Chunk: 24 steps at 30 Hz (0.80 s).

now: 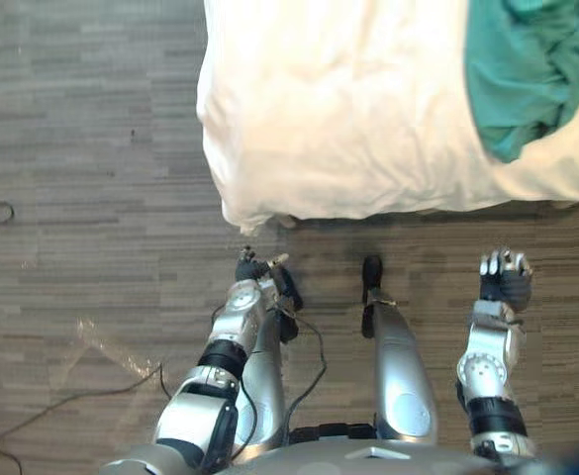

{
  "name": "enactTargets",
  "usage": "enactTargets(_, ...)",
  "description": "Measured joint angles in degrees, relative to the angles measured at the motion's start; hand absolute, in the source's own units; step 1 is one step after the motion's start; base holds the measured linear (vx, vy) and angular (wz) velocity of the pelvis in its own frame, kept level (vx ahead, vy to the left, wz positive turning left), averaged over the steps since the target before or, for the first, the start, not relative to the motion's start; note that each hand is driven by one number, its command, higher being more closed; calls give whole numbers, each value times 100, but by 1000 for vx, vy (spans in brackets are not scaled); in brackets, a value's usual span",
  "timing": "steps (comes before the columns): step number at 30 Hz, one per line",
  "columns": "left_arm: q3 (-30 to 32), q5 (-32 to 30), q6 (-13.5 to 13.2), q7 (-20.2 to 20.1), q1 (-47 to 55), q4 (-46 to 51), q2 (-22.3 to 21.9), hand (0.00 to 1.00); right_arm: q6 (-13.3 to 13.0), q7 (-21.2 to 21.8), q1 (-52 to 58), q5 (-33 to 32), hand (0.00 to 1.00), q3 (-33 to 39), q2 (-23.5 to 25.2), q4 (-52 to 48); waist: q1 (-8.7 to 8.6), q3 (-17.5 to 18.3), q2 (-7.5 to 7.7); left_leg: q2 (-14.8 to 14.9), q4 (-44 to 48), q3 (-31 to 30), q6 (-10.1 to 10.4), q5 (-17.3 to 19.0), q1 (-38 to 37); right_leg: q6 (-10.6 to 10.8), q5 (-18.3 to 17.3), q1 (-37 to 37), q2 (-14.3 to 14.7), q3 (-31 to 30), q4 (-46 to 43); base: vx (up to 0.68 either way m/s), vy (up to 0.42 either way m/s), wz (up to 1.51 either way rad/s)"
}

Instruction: Tidy the bed and pick cloth on bed and put in laundry

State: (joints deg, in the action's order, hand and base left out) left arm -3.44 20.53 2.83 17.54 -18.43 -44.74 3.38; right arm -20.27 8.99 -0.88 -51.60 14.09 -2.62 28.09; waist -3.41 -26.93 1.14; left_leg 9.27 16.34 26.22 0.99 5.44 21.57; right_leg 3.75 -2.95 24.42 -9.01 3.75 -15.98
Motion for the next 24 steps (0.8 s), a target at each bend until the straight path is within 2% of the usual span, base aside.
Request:
enactTargets(3, -64, -161, -103, -127, 362, -259, 7, 0, 276, -16, 252, 618, 0, 83, 64, 617, 6, 307, 65, -22, -125, 23, 47, -6, -355, 18, -130, -304, -5, 31, 8, 158, -27, -1)
enactTargets(6, -38, -320, -191, -360, 1014, -419, 63, 0, 506, -51, 414, 1278, 0, 161, 33, 1517, -52, 808, 33, -124, -483, -1, 119, -47, -984, 42, -153, -923, -24, 183, 300, 202, -5, 3)
enactTargets(10, -46, -436, -254, -604, 1558, -658, 72, 0, 626, -84, 531, 2162, 0, 84, 21, 2378, -116, 1289, -90, -269, -996, -47, 192, -139, -1620, 119, -106, -1596, -28, 286, 754, 137, 18, 5)
enactTargets(13, -91, -454, -247, -645, 1782, -738, 74, 0, 706, -105, 549, 2607, 0, -95, -22, 2627, -239, 1407, -148, -371, -1261, -82, 190, -234, -1885, 173, -72, -1848, -28, 306, 924, 42, 18, 4)
enactTargets(15, -141, -657, -198, -673, 1837, -897, 62, 0, 757, -57, 653, 3403, 0, -236, -58, 2788, -305, 1462, -164, -458, -1439, -176, 169, -307, -2078, 193, -60, -2039, -49, 340, 1023, -11, 35, 8)
enactTargets(17, -341, -683, -198, -768, 1928, -912, 90, 0, 755, -54, 685, 3700, 0, -388, -135, 2808, -341, 1564, -137, -539, -1462, -216, 134, -342, -2090, 233, -32, -2092, -84, 351, 1117, -52, 49, 8)
enactTargets(20, -507, -834, -188, -814, 1934, -1077, 99, 0, 744, -68, 714, 3725, 0, -416, -167, 2886, -351, 1596, -116, -630, -1657, -351, 100, -456, -2175, 246, -38, -2138, -131, 466, 1127, -76, 37, 18)
enactTargets(22, -548, -883, -172, -840, 1998, -1116, 138, 0, 741, -70, 748, 3725, 0, -548, -201, 3000, -342, 1645, -45, -689, -1831, -436, 93, -518, -2260, 299, -136, -2145, -155, 512, 1071, -69, 40, 21)
enactTargets(24, -551, -884, -171, -839, 2034, -1122, 195, 0, 741, -65, 762, 3726, 0, -582, -203, 3066, -338, 1689, 14, -723, -1852, -477, 134, -491, -2300, 266, -230, -2144, -193, 531, 953, -23, 37, 9)
